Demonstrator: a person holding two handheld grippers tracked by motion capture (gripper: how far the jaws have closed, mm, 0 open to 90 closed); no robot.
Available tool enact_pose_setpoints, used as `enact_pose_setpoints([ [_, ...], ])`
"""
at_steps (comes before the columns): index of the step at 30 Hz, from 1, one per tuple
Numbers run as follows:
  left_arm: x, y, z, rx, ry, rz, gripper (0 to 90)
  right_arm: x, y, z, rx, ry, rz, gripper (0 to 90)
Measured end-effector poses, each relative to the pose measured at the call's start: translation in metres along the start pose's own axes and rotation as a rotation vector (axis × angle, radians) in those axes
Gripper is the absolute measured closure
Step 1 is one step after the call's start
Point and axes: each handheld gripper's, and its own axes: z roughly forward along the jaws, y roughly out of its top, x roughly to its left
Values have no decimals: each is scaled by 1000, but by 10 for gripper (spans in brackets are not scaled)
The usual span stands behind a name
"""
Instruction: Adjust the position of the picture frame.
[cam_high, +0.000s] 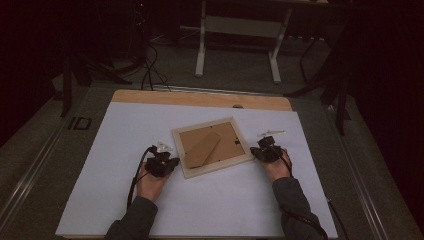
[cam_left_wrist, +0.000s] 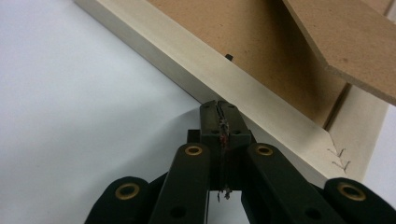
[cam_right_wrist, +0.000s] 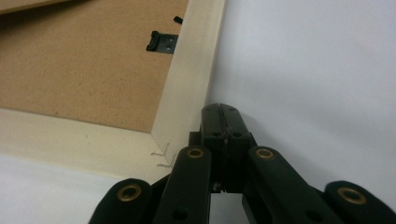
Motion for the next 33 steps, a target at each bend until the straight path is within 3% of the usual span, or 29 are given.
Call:
enact_pose_setpoints([
  [8, 8, 3, 1, 0, 16, -15, 900, 8, -8, -5, -10, 15, -17, 900],
  [24, 22, 2, 1, -25, 0, -48, 900, 20, -18, -10, -28, 31, -32, 900],
  [33, 29, 6, 0, -7, 22, -50, 900, 30, -24, -13, -31, 51, -48, 900],
])
